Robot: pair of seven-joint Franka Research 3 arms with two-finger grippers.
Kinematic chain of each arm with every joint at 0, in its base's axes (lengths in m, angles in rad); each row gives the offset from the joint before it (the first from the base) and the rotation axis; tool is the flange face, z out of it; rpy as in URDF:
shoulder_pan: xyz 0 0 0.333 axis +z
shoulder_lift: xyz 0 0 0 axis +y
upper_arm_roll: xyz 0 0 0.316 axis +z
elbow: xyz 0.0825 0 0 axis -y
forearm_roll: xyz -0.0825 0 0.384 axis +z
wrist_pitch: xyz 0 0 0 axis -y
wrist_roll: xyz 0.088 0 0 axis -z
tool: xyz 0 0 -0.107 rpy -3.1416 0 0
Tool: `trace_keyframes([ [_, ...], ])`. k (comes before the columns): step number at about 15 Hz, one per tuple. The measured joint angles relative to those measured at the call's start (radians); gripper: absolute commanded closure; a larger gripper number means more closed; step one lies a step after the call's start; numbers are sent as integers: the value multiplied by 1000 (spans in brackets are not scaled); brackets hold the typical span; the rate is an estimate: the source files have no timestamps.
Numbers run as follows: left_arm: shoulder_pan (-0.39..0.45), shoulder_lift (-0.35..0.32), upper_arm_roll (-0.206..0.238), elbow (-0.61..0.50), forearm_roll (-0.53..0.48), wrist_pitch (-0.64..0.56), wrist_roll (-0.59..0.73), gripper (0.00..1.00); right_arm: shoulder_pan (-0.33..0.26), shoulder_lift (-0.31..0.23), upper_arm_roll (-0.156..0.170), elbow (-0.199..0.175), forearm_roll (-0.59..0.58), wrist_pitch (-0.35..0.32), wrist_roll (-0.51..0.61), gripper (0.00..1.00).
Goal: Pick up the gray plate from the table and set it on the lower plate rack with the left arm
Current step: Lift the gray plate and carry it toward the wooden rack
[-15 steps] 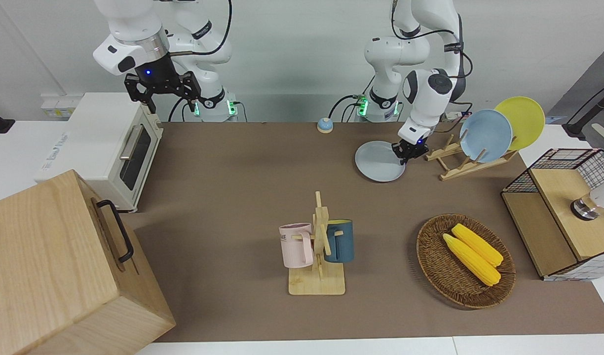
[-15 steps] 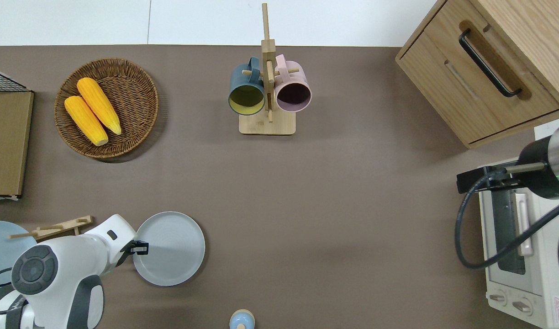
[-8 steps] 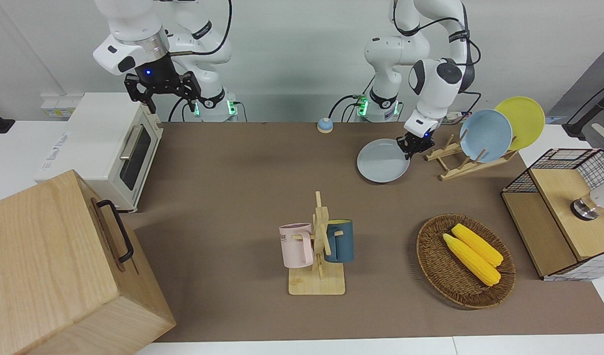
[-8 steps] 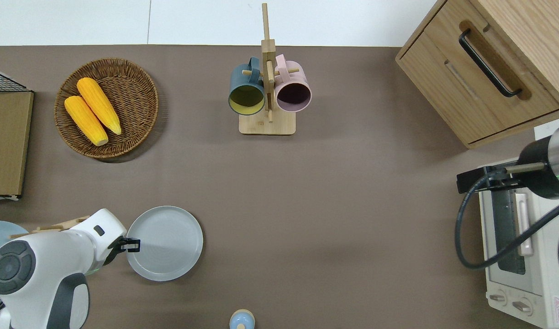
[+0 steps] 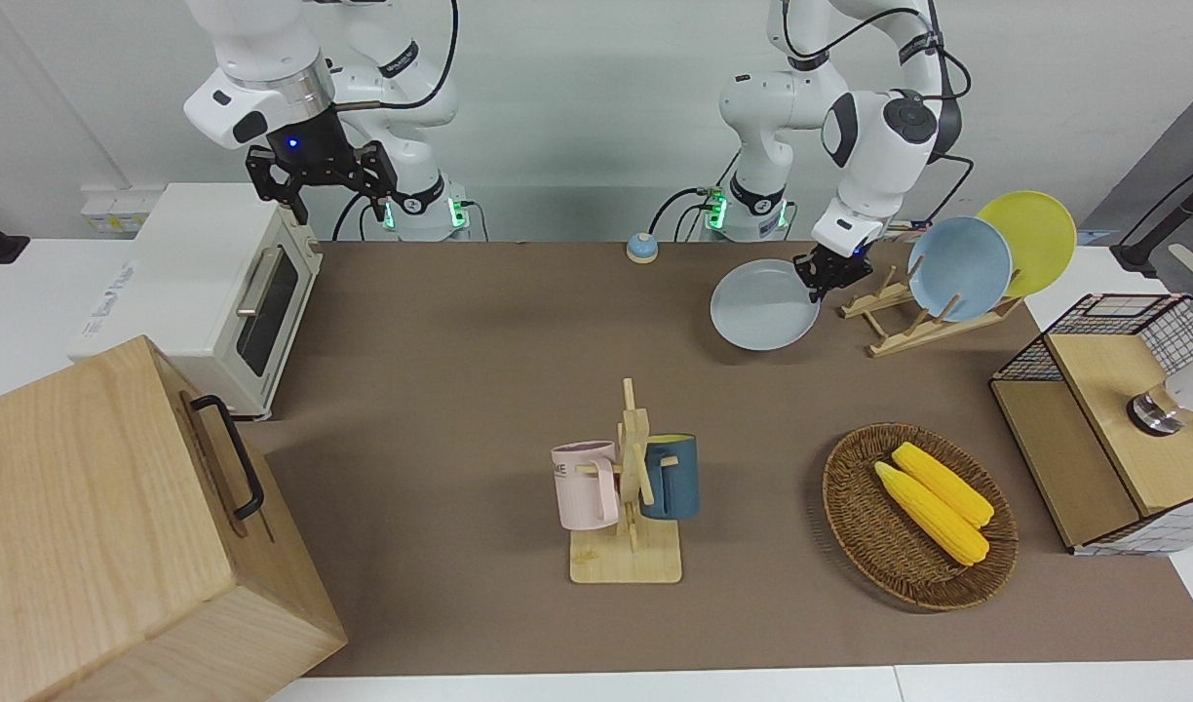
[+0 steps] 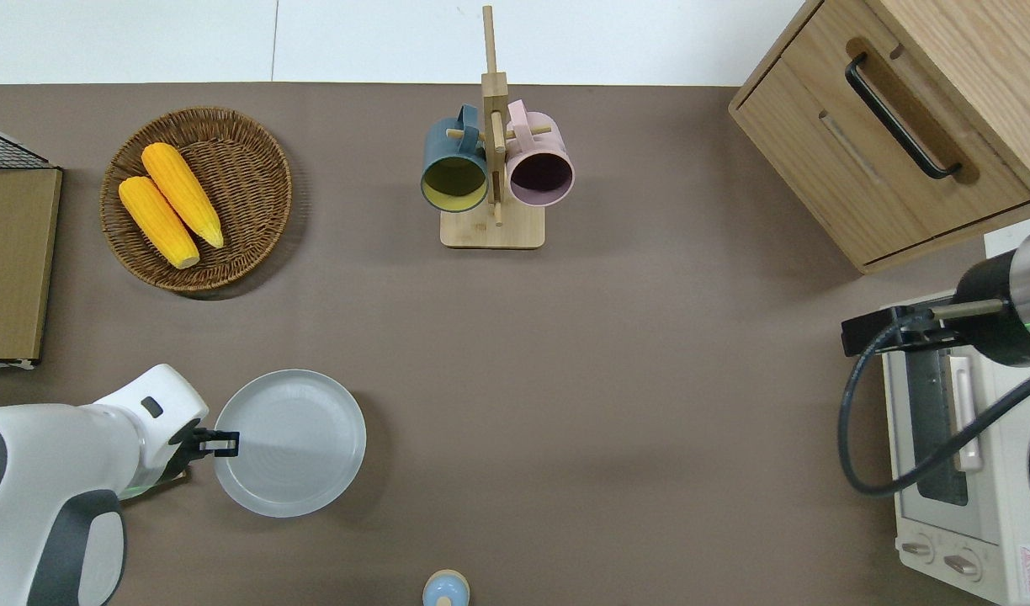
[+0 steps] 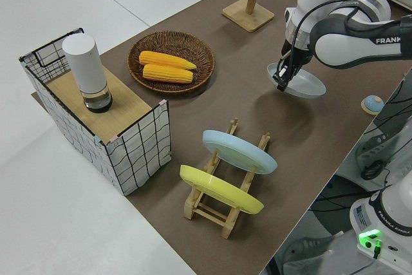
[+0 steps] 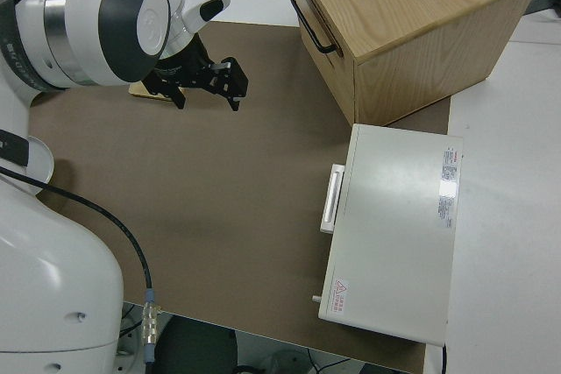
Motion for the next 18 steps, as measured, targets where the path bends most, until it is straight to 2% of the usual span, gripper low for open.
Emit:
trace_keyframes([
  [7,0,-28,4,136,0,-182,-1,1000,0,0,0,0,0,0,0,11],
  [18,2,-33,13,342,0,-417,-2,1000,0,0,0,0,0,0,0,11],
])
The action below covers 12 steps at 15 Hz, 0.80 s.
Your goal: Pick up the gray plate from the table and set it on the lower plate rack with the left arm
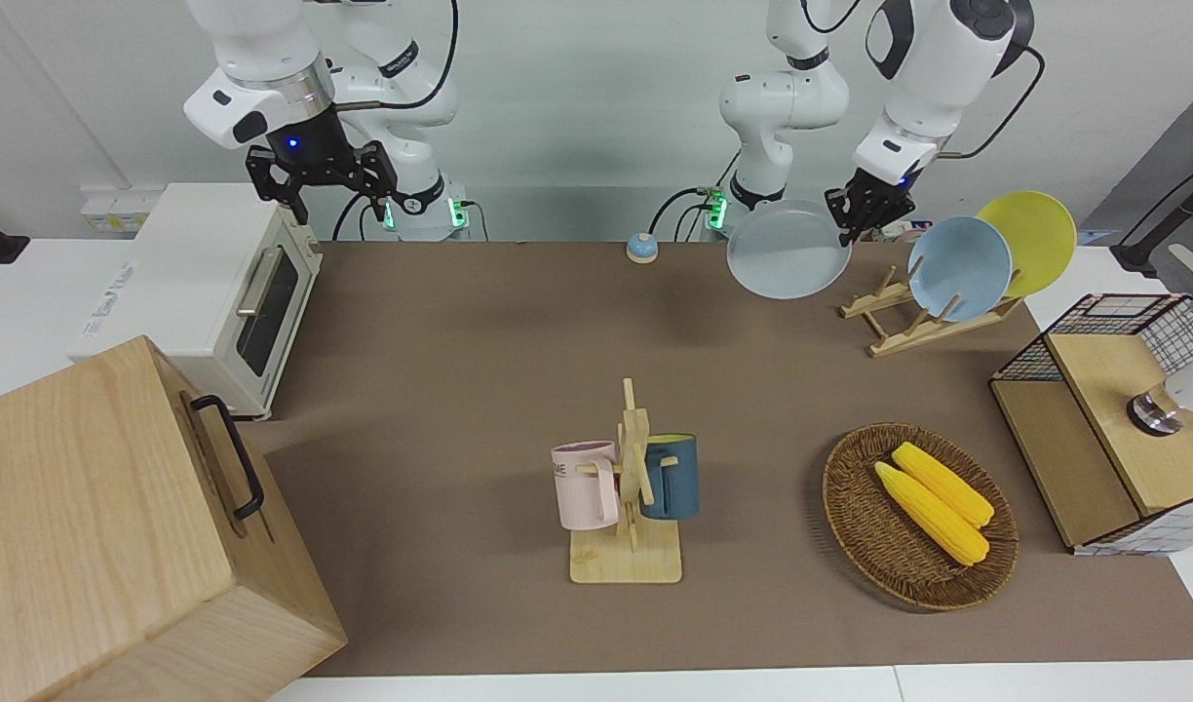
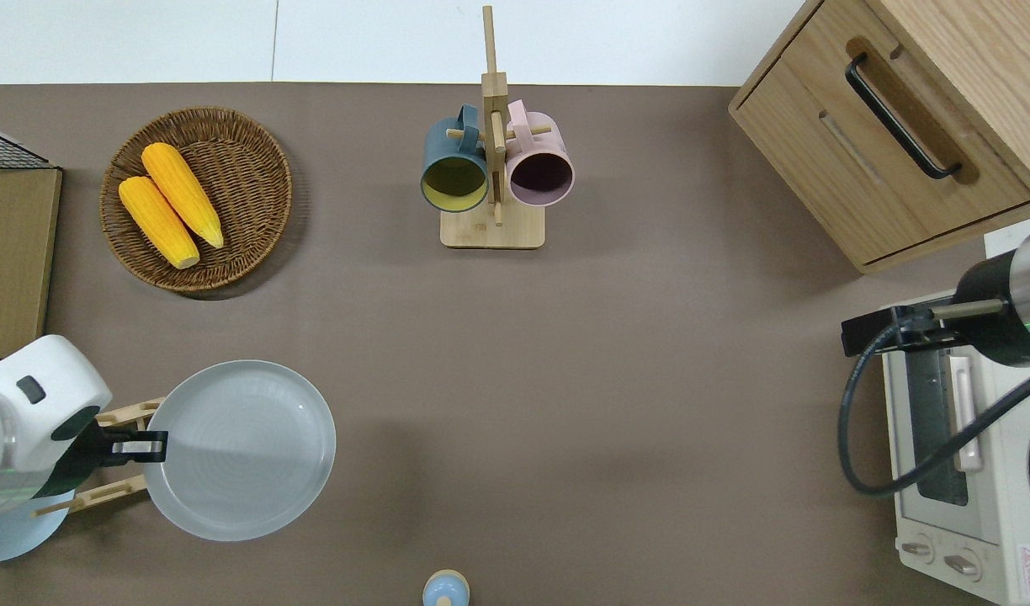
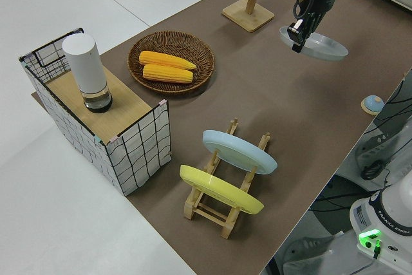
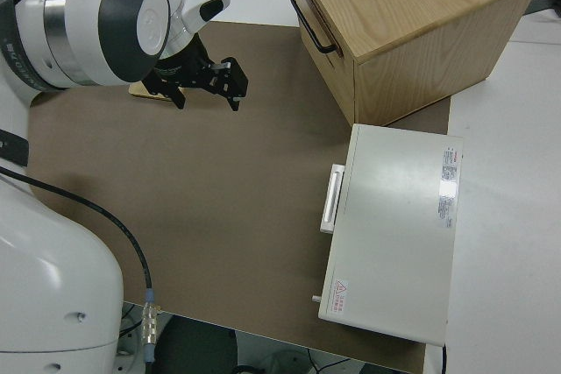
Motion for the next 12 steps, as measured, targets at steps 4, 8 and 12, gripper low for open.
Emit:
trace_keyframes([
  [4,0,-1,14,45,0,-46,0,1000,0,0,0,0,0,0,0,13],
  [8,0,-1,25,61,0,-57,1,1000,0,0,0,0,0,0,0,11],
  [12,2,-1,28,88,13,-68,1,1000,0,0,0,0,0,0,0,11],
])
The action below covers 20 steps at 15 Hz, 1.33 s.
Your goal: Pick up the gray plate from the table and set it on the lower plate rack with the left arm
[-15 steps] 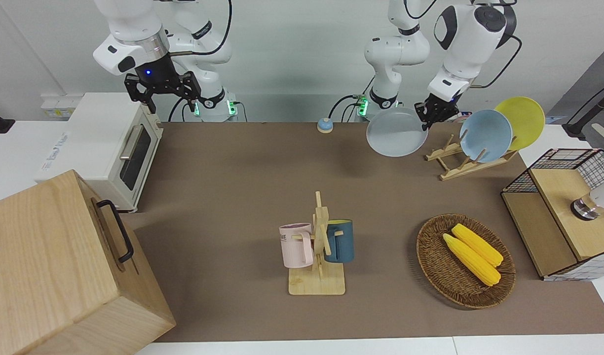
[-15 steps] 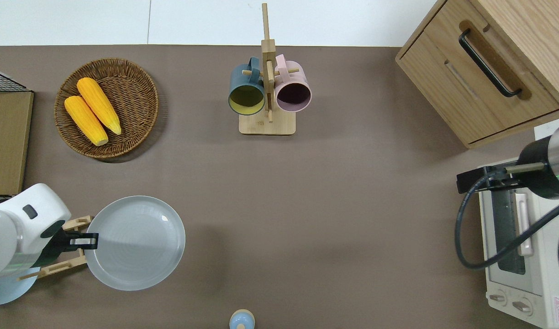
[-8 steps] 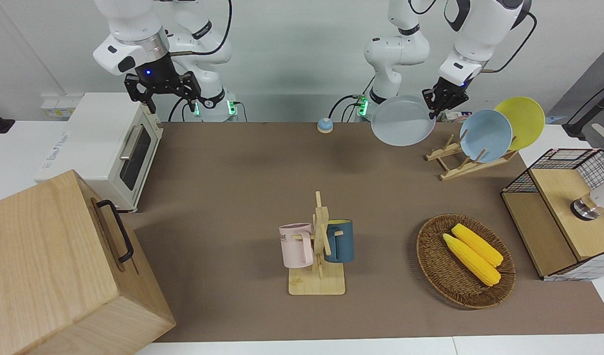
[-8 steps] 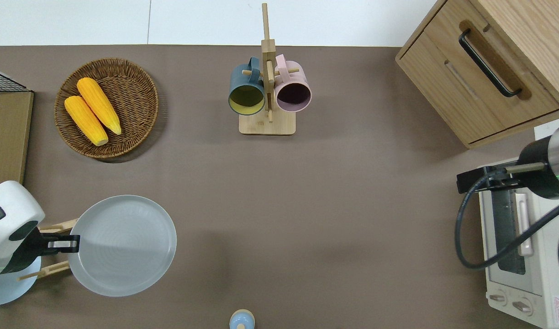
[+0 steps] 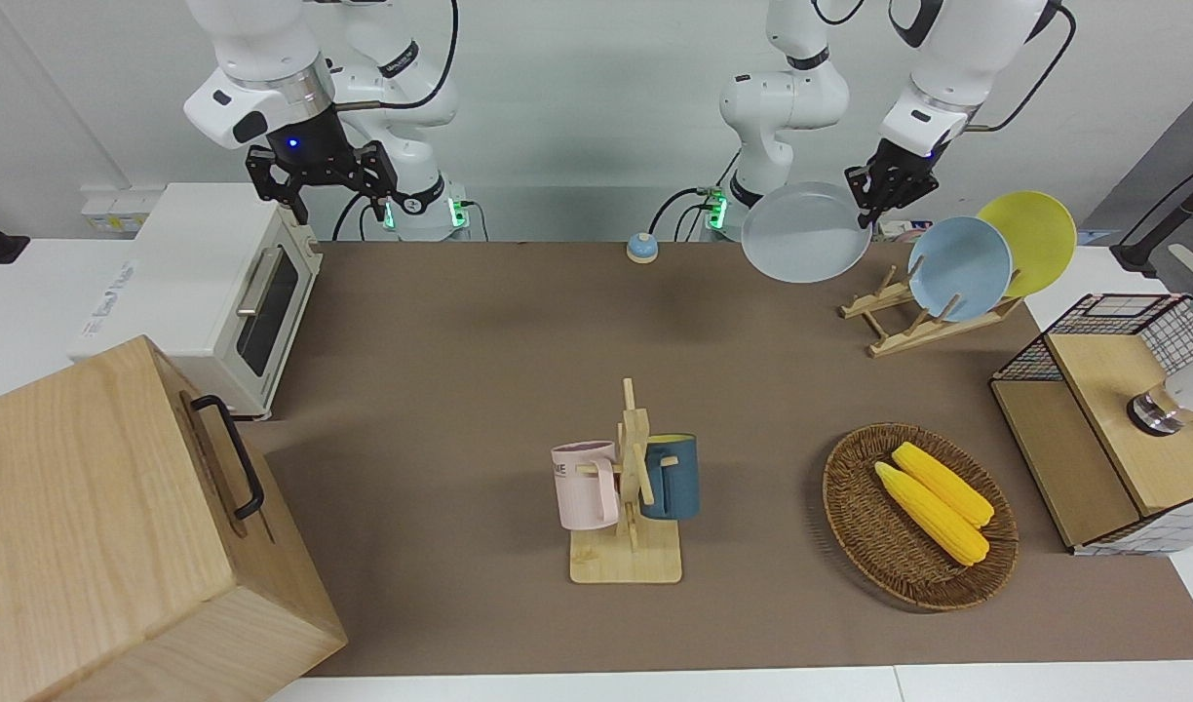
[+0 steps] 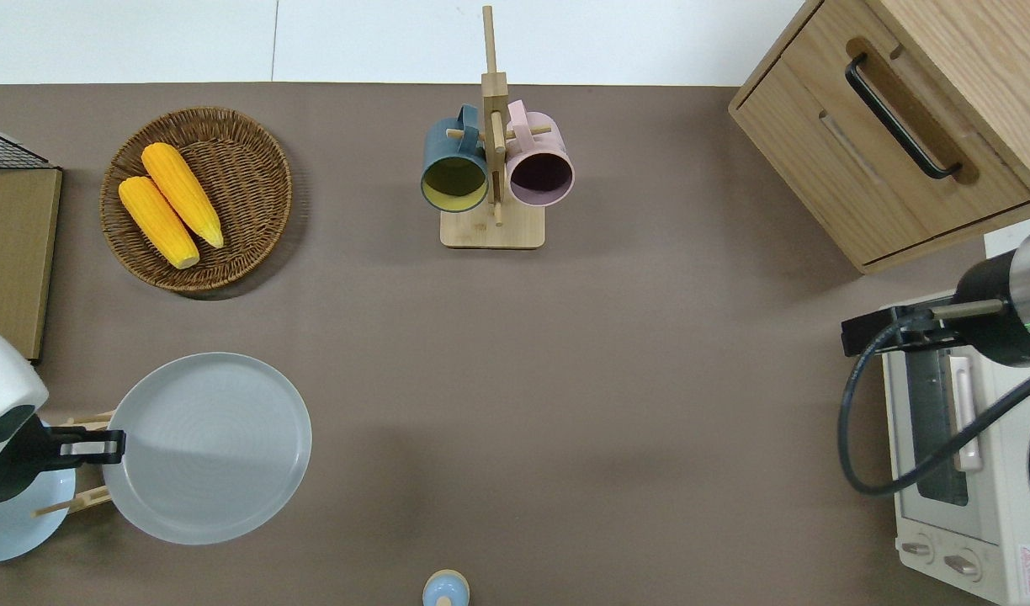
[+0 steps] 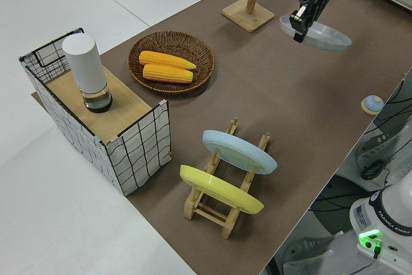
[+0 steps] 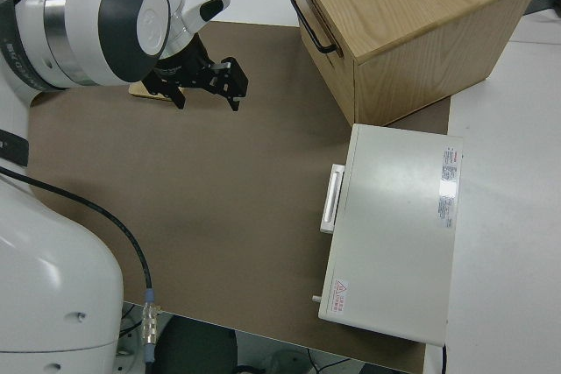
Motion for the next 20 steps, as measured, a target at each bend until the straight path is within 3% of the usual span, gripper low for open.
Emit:
trace_keyframes([
  [12,21,0,48,26,294,-46,0,1000,0,0,0,0,0,0,0,13],
  [20,41,0,51,27,510,-64,-1,1000,0,0,0,0,0,0,0,11],
])
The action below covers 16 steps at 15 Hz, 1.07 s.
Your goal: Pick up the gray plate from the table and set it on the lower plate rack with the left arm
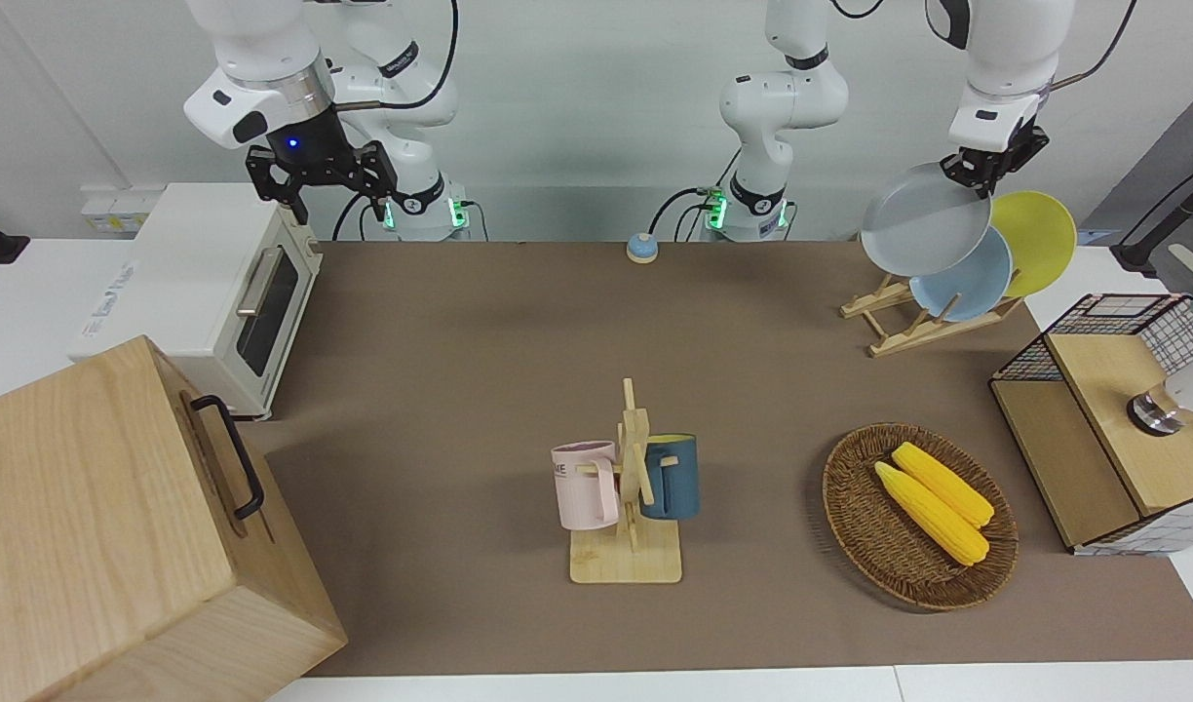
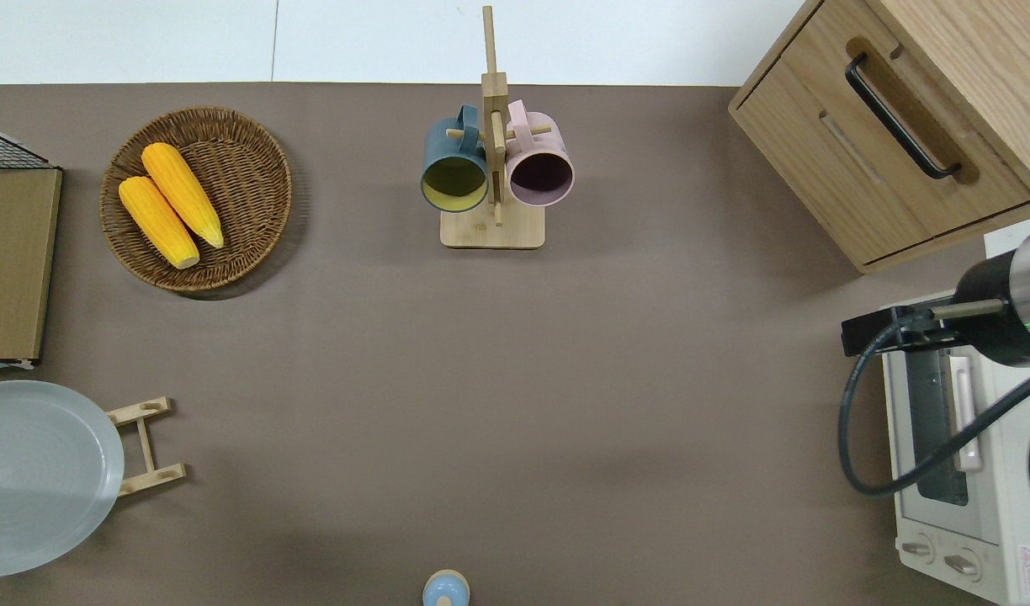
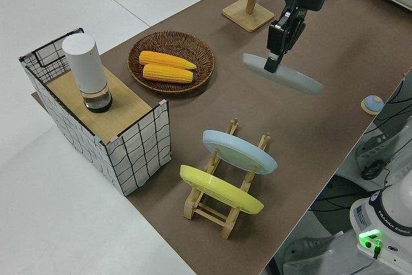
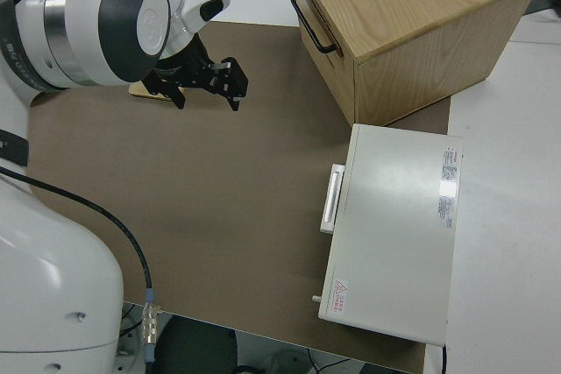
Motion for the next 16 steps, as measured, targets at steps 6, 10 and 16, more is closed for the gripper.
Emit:
trace_keyframes([
  [6,3,11,-4,-11,124,-5,-16,1000,0,0,0,0,0,0,0,13],
  [10,2,20,-28,-52,186,-5,-94,1000,0,0,0,0,0,0,0,13],
  [16,-1,28,-92,-141,271,-4,-258,1000,0,0,0,0,0,0,0,13],
])
